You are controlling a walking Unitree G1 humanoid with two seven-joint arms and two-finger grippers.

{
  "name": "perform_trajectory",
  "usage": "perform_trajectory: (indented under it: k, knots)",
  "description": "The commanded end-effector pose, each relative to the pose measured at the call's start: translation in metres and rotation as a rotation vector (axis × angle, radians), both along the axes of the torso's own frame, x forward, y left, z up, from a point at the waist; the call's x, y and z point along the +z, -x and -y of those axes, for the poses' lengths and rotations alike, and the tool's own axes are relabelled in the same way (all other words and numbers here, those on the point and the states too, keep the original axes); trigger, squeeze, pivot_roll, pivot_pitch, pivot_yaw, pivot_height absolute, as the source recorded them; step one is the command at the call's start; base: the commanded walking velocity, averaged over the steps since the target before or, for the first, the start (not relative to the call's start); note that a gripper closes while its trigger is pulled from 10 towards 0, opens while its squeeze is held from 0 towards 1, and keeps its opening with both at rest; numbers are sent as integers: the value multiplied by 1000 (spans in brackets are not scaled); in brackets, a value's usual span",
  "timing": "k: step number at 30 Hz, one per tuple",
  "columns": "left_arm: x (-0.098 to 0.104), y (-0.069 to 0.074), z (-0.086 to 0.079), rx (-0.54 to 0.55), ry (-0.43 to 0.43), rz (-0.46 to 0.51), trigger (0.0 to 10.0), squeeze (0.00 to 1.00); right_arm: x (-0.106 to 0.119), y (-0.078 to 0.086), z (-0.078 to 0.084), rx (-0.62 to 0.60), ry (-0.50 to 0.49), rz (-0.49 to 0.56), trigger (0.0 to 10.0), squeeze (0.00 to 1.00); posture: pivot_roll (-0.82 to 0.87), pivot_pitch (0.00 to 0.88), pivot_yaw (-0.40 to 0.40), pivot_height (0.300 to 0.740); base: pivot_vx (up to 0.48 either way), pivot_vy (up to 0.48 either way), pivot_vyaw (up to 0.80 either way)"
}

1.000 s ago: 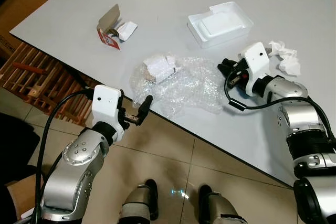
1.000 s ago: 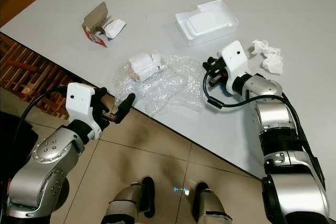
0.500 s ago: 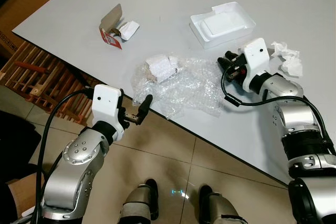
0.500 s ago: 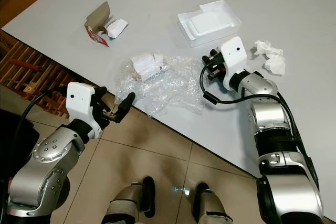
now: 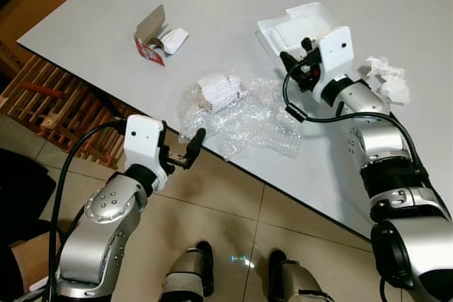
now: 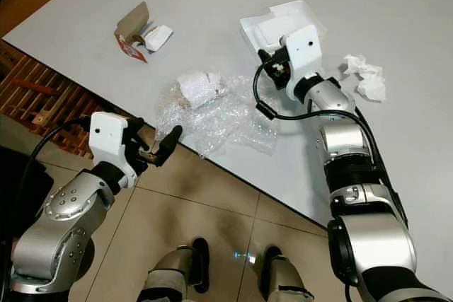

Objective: Picking trash to rubbish bin

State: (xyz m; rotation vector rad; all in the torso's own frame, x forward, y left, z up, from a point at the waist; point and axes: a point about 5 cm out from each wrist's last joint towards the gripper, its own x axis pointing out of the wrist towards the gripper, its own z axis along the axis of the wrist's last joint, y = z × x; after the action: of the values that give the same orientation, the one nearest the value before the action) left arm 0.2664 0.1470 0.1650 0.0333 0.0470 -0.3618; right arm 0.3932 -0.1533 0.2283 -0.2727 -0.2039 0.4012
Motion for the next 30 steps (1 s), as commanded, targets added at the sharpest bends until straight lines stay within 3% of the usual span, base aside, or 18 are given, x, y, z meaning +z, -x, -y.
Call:
perform_trajectory:
  k: [1, 10, 22, 30]
  knots:
    - [-1, 4, -1, 12, -3, 0, 10000, 0, 2, -3, -3, -17, -16, 10, 10000, 1000, 179, 293, 84, 740, 0, 0, 0]
    - [-1, 7, -5, 27, -2, -1, 10000, 0, 3, -13, -14, -66, -23, -9, 10000, 1000, 192, 304, 75, 740, 0, 0, 0]
    - [1, 14, -9, 50, -12, -3, 10000, 0, 28, -23, -41, -61, -142, 35, 10000, 1000, 232, 326, 64, 740, 0, 0, 0]
    - [-1, 19, -11, 61, -18, -10, 10000, 0, 12, -27, -39, -141, -132, -80, 10000, 1000, 250, 331, 59, 740, 0, 0, 0]
